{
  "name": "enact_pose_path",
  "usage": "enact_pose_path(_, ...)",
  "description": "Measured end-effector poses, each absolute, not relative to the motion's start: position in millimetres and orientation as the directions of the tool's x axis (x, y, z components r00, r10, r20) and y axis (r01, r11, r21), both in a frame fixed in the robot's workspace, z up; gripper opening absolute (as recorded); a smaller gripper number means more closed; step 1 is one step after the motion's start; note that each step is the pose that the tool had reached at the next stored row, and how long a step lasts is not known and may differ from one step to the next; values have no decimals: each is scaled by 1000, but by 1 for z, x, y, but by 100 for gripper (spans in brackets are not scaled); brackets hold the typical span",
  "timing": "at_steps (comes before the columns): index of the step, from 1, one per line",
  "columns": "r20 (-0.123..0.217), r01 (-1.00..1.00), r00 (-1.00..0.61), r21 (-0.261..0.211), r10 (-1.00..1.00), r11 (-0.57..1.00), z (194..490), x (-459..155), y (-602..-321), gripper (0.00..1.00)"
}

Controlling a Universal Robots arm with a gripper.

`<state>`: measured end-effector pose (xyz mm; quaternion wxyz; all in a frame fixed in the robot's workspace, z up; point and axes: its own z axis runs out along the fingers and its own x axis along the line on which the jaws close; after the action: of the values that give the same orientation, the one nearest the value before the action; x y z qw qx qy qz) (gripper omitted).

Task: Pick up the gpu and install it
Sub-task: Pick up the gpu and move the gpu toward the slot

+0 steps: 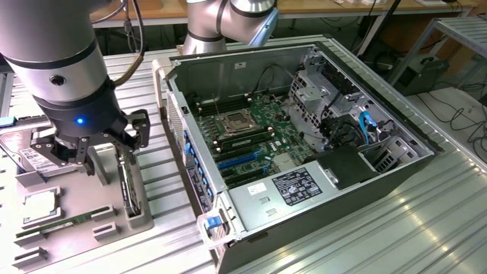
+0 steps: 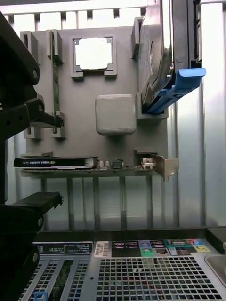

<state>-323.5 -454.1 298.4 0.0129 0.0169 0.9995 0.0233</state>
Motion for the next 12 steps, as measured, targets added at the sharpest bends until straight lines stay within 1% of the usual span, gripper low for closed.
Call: enact_pose_path(12, -25, 33, -999, 47, 34, 998, 292, -323, -458, 66)
